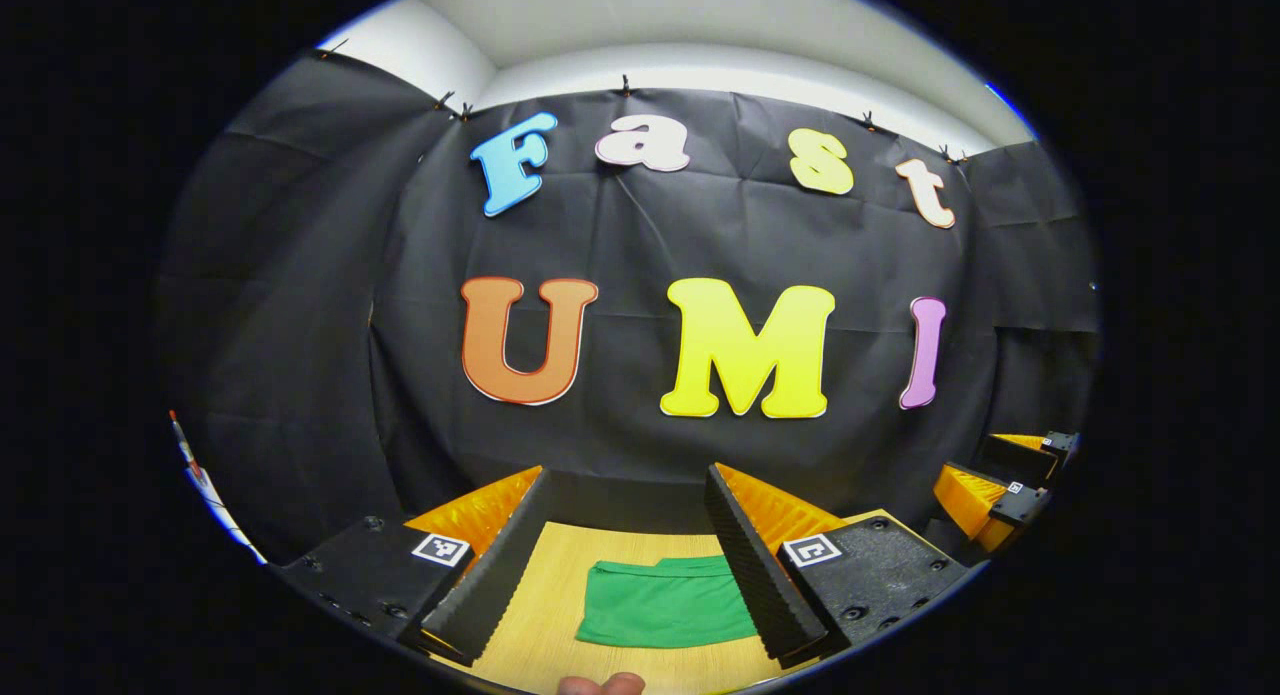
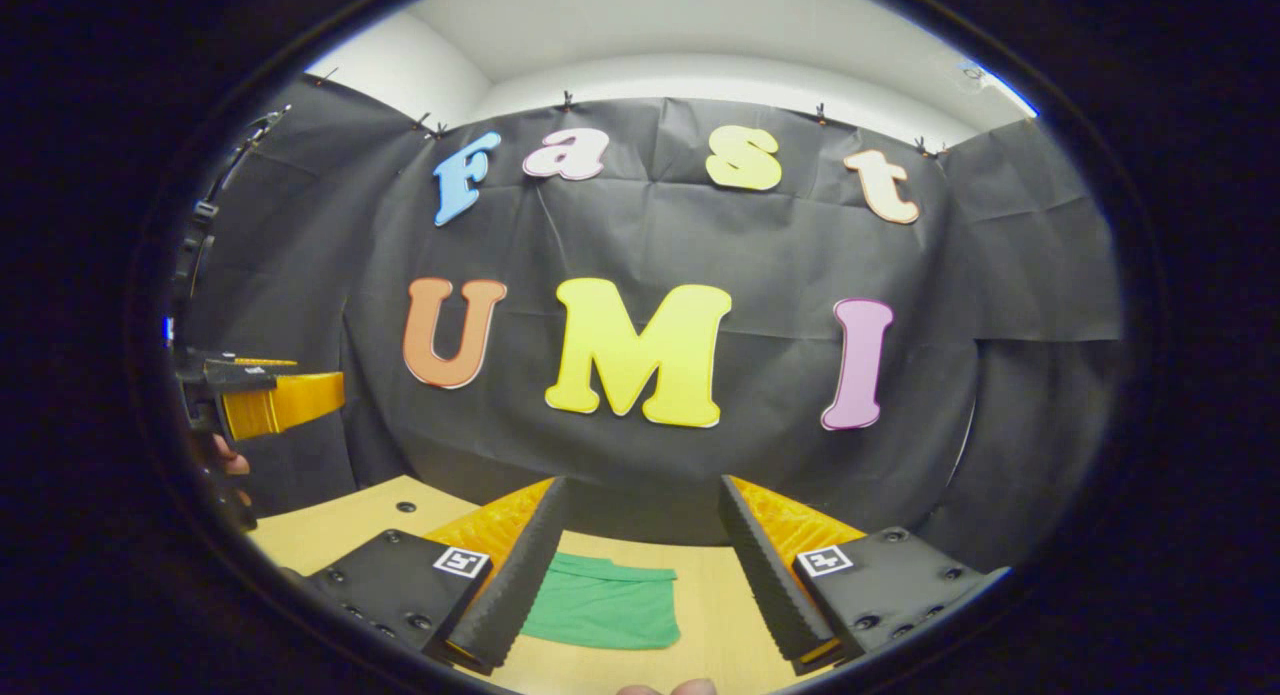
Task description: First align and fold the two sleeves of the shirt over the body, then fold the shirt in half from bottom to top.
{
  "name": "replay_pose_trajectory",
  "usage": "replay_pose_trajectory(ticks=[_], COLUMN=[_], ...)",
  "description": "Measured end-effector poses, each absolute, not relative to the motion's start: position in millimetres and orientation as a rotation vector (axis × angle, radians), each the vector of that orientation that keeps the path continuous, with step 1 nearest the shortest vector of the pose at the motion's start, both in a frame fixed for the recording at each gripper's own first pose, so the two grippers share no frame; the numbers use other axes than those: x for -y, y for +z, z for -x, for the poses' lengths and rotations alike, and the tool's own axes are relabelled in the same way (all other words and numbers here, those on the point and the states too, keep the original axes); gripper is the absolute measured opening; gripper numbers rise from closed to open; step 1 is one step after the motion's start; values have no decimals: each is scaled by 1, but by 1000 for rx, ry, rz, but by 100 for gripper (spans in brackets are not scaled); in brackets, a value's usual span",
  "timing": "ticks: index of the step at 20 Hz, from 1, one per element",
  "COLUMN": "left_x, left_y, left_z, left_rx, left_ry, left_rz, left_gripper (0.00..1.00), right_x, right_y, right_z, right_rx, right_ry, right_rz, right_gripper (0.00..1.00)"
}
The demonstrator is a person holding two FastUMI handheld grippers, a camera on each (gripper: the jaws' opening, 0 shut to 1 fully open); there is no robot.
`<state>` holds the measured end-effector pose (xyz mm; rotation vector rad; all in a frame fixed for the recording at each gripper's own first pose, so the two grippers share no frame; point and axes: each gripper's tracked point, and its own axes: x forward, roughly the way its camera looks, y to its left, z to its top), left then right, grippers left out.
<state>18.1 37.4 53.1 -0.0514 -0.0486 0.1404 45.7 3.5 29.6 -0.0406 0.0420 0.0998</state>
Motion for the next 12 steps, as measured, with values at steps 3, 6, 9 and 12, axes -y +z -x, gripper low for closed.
replay_pose_trajectory(ticks=[3, 6, 9, 12], left_x=[-20, -4, 7, 15], left_y=[41, 32, 24, 24], left_z=[15, 32, 41, 43], left_rx=[51, 47, 33, 31], left_ry=[124, 92, 70, 56], left_rz=[10, -11, -23, -26], left_gripper=[100, 98, 98, 98], right_x=[-8, -3, -5, -11], right_y=[17, 9, 13, 14], right_z=[-18, 1, 11, 15], right_rx=[-68, -66, -49, -48], right_ry=[89, 59, 47, 56], right_rz=[27, 66, 53, 67], right_gripper=[94, 97, 95, 95])
